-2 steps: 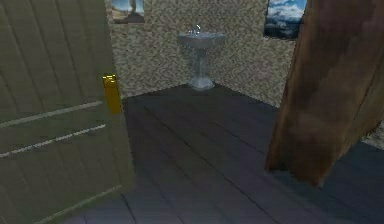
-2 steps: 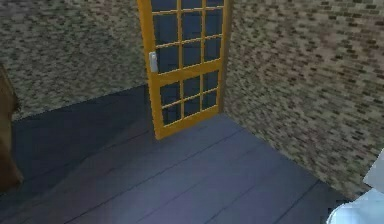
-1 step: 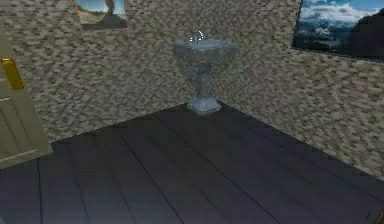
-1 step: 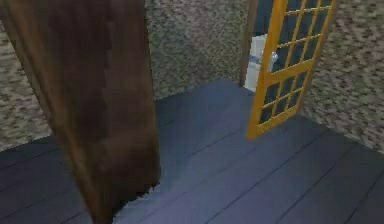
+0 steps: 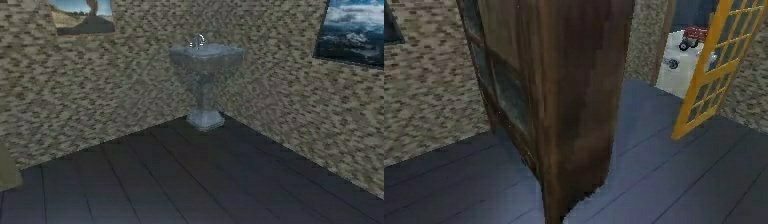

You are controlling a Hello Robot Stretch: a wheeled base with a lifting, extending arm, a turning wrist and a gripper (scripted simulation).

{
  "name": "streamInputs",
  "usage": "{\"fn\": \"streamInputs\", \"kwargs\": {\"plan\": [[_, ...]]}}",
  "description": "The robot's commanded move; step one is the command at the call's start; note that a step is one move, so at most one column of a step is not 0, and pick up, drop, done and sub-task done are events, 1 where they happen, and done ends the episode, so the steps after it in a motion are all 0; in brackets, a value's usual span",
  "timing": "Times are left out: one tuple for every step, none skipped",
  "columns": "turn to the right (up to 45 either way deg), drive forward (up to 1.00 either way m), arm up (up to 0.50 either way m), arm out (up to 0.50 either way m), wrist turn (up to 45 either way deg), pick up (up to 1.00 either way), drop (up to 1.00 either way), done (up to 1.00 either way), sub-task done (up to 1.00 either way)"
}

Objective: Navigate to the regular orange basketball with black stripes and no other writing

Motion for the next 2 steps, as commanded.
{"fn": "streamInputs", "kwargs": {"plan": [[-39.0, 0.0, 0.0, 0.0, 0.0, 0.0, 0.0, 0.0, 0.0], [0.0, 0.5, 0.0, 0.0, 0.0, 0.0, 0.0, 0.0, 0.0]]}}
